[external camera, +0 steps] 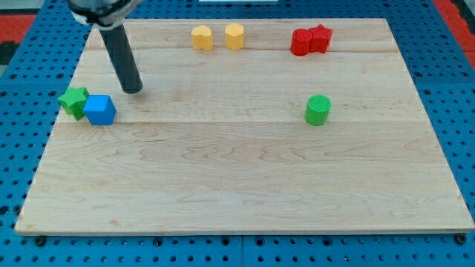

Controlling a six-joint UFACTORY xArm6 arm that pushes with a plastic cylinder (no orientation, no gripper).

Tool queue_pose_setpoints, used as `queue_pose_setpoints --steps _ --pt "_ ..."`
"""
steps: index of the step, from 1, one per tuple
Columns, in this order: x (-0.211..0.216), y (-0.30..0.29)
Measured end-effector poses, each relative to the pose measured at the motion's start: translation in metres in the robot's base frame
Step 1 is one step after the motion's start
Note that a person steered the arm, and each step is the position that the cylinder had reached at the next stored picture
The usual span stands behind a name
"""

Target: Push the blue cube towards down

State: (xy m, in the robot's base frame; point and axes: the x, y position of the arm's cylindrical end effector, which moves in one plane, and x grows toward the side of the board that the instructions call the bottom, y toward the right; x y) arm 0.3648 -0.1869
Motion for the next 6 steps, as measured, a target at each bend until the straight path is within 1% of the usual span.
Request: queue_pose_setpoints --steps 1,2,3,4,5,6 --pt "0.042 -0.025" --pt "0.099 -0.024" --pt "0.082 -0.021" --pt "0.087 -0.053" --pt "0.140 -0.046" --pt "0.147 -0.021"
